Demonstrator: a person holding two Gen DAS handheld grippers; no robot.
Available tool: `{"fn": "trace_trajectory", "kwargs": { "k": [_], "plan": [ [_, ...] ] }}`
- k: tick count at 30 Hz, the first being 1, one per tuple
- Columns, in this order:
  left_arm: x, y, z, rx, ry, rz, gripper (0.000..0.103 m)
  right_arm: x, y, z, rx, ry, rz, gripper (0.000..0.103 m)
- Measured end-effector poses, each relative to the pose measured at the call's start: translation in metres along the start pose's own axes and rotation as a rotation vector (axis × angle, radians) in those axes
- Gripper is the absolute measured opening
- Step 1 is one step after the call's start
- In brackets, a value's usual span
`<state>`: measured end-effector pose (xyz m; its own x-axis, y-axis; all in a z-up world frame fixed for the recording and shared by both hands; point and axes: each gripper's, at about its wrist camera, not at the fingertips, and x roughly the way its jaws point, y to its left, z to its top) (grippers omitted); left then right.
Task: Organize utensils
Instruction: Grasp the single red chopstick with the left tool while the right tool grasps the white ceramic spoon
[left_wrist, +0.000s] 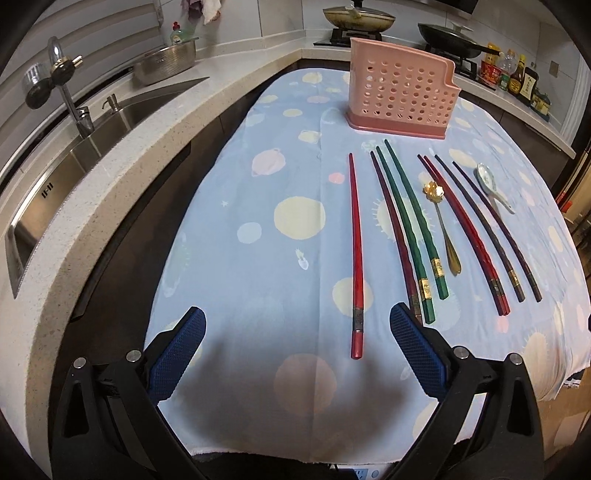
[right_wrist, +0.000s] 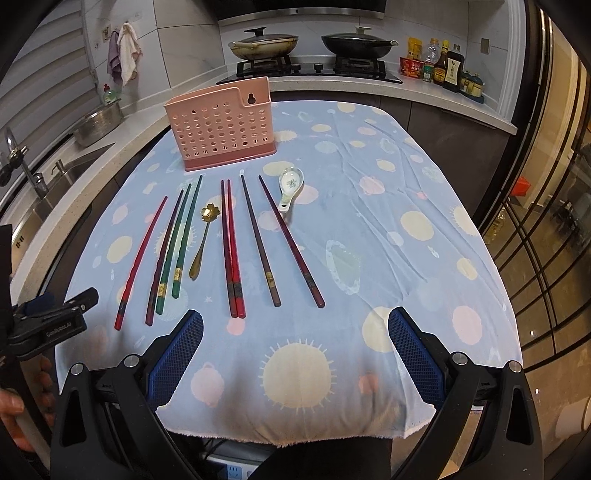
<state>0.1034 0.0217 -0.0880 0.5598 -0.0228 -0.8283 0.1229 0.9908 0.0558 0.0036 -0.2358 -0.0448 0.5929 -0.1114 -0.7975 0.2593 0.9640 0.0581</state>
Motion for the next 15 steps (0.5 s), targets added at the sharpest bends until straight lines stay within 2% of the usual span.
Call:
{"fn": "trace_trajectory", "kwargs": {
  "k": [2, 4, 7, 11, 14, 15],
  "plan": [
    [0.013, -0.004, 0.001, 0.015, 0.02, -0.017, 0.084, 0.007, 0.0, 0.004, 0.003, 0.005, 0.001, 0.096],
    [0.024, -0.006, 0.001, 0.02, 0.043, -0.031, 0.081, 0.013, -0.001, 0.007, 0.006, 0.01, 0.005, 0.096],
    [0.039, -0.009, -0.001, 0.023, 0.087, -0.063, 0.064, 0.024, -0.001, 0.011, 0.007, 0.02, 0.004, 0.096],
    [0.044, -0.01, -0.005, 0.027, 0.105, -0.092, 0.056, 0.036, -0.002, 0.019, 0.016, 0.022, 0.005, 0.096],
    [0.042, -0.011, -0.004, 0.029, 0.108, -0.126, 0.034, 0.048, -0.007, 0.03, 0.032, 0.018, 0.011, 0.091],
    [0.041, -0.011, -0.005, 0.025, 0.111, -0.142, 0.031, 0.053, -0.008, 0.035, 0.039, 0.017, 0.021, 0.085]
  ]
}}
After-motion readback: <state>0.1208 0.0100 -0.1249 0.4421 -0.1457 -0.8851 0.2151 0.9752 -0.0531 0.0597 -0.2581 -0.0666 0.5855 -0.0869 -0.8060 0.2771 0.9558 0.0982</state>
